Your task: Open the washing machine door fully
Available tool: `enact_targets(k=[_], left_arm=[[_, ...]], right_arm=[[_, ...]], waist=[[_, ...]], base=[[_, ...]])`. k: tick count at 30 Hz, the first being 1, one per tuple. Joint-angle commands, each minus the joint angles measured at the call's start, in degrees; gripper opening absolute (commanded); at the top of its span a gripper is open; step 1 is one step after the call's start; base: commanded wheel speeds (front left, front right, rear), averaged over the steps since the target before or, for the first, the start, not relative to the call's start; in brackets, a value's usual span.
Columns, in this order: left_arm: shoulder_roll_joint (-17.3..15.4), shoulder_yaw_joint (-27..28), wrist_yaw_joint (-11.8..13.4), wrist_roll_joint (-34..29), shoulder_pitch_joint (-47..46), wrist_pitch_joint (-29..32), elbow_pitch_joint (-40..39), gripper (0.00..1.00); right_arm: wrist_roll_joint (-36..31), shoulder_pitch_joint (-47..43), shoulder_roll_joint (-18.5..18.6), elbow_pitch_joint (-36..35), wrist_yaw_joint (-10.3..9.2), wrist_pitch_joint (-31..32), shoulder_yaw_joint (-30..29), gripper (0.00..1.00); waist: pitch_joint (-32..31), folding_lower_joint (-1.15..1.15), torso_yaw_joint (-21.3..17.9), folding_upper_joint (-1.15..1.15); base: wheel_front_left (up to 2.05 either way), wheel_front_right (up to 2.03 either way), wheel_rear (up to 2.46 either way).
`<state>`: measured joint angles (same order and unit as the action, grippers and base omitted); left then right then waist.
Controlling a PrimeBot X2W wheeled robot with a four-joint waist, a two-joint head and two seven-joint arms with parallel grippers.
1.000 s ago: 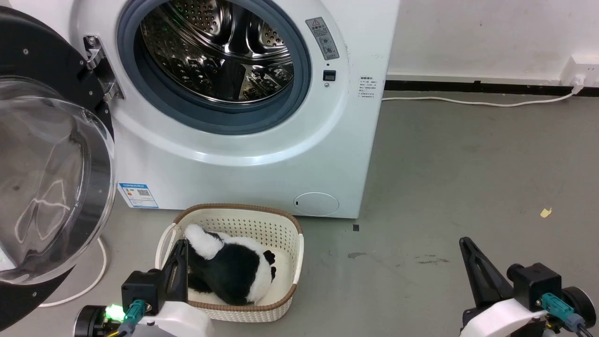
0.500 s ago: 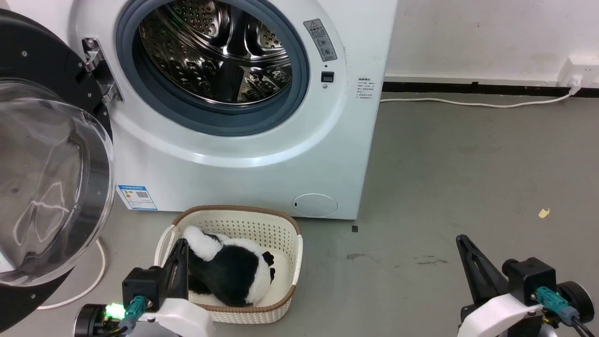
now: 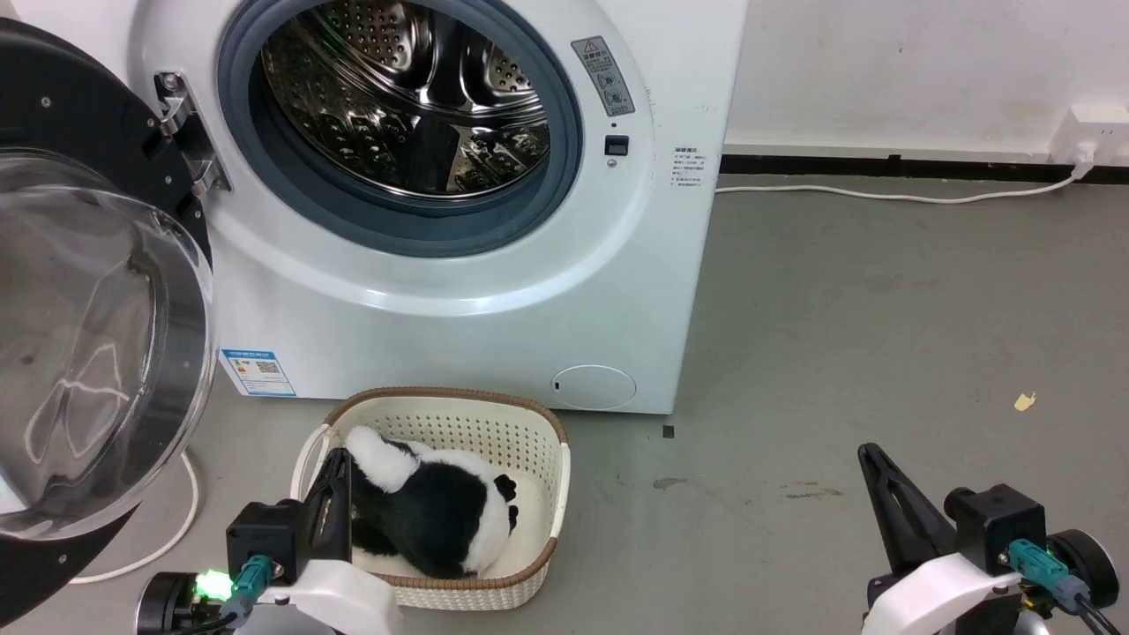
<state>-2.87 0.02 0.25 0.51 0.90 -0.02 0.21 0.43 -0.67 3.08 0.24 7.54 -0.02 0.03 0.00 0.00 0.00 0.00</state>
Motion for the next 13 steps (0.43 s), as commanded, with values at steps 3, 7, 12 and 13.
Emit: enact_targets(k=[3, 7, 12, 13], left_arm=[[0.00, -0.02, -0.25, -0.51, -0.90, 0.02, -0.21, 0.00], [0.00, -0.02, -0.25, -0.51, -0.90, 0.02, -0.21, 0.00], [0.00, -0.02, -0.25, -0.51, -0.90, 0.02, -0.21, 0.00], [0.00, -0.02, -0.25, -0.51, -0.90, 0.02, -0.21, 0.00]], right_arm=[[-0.43, 0.67, -0.20, -0.24, -0.05, 0.02, -0.03, 0.00], [-0.43, 0.67, -0.20, -0.24, -0.05, 0.02, -0.03, 0.00], [-0.43, 0.67, -0.20, -0.24, -0.05, 0.02, -0.03, 0.00], [-0.43, 0.67, -0.20, -0.24, -0.05, 0.02, -0.03, 0.00]], waist=[[0.00, 0.00, 0.00, 0.00], [0.00, 0.00, 0.00, 0.00], [0.00, 0.00, 0.00, 0.00], [0.00, 0.00, 0.00, 0.00]], base=[[0.00, 0.00, 0.00], [0.00, 0.00, 0.00], [0.00, 0.00, 0.00], [0.00, 0.00, 0.00]])
